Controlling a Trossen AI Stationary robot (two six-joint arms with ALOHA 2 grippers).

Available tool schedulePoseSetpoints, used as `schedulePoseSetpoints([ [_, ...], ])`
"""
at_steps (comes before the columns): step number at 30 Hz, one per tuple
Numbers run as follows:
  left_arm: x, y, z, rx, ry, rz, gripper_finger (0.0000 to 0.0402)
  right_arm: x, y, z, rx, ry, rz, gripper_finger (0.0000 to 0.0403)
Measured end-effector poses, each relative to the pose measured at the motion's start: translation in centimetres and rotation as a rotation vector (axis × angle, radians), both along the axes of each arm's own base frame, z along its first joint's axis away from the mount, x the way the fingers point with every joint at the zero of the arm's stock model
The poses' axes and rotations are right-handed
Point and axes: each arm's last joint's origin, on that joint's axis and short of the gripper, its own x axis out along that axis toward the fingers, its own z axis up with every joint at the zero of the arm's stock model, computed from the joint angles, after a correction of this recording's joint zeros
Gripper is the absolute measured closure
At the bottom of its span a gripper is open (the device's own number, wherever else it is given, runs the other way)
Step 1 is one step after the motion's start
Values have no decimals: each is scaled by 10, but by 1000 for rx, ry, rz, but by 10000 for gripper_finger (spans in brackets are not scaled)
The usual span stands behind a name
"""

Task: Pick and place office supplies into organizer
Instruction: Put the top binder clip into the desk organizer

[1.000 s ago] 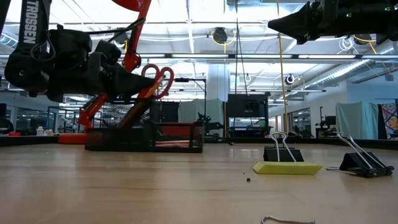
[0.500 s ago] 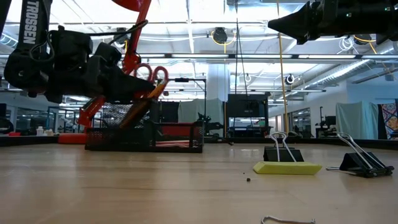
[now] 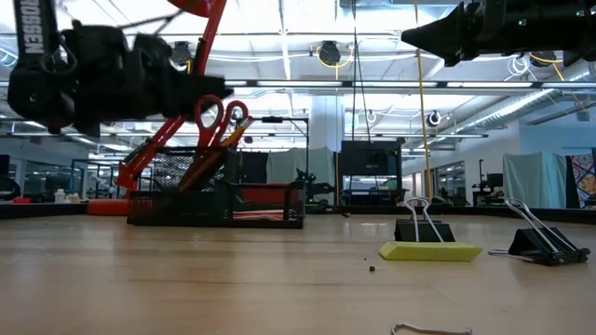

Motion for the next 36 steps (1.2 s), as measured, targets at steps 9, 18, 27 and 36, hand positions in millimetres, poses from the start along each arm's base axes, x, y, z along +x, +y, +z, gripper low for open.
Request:
schedulePoseSetpoints([
  [9,-45,-28,63,116,-328,-40,213,-1,2,0,13,-2,18,399],
  [18,-75,-46,105,138,-69,38,329,-3,7,1,37,-6,137,399],
  [27,-101,-65,159,249,207,111,395,-3,7,1,54,-6,133,399],
  [36,-119,-73,195,320,204,404,398,-3,6,-2,67,19,125,399],
])
